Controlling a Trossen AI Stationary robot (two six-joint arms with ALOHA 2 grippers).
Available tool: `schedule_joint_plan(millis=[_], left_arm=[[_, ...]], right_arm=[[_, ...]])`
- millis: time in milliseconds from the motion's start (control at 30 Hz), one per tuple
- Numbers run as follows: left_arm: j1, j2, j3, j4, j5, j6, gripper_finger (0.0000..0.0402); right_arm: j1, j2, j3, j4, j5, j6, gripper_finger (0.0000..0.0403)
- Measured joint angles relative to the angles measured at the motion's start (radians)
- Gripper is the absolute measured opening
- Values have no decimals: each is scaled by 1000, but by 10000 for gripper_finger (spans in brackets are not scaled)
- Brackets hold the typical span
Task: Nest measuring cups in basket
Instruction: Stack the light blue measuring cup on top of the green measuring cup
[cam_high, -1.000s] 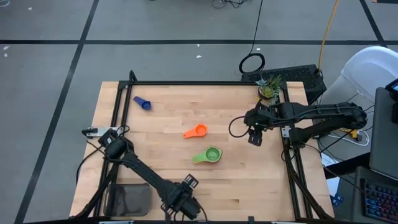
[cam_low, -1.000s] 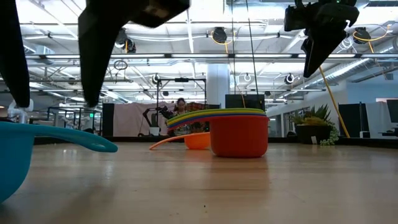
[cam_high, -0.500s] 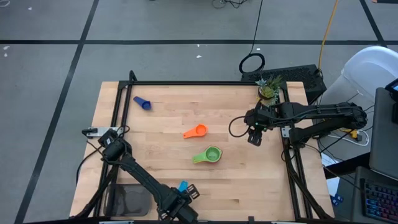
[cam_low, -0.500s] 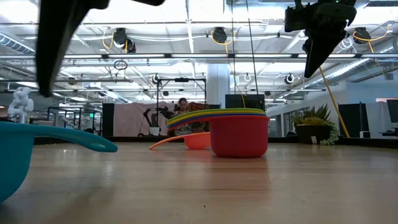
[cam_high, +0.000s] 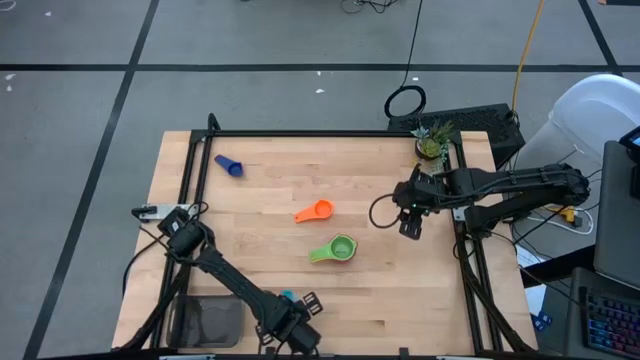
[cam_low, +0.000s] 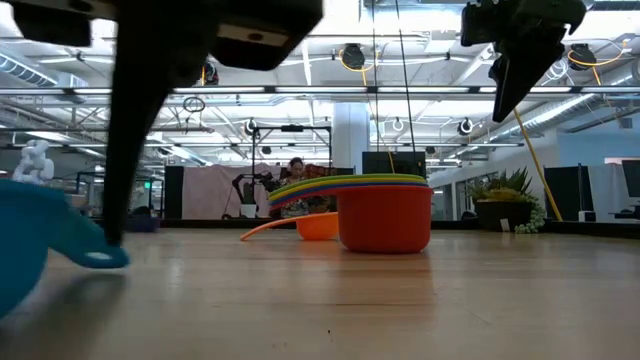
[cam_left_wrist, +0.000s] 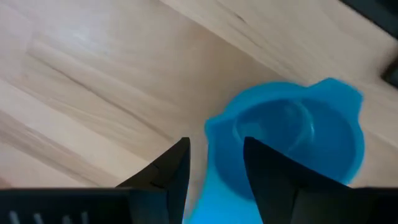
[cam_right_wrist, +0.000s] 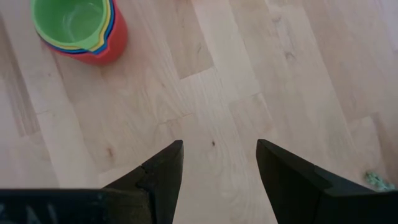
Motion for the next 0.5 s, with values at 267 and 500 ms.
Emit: schedule_joint_plan(millis=[267,500], left_arm=[[51,0,-3,-18,-52,-132,73],[104,-6,0,-37,-36,-254,10]], right_arm=[[3,0,0,14,2,0,196],[3,-1,0,14,3,-1,196]])
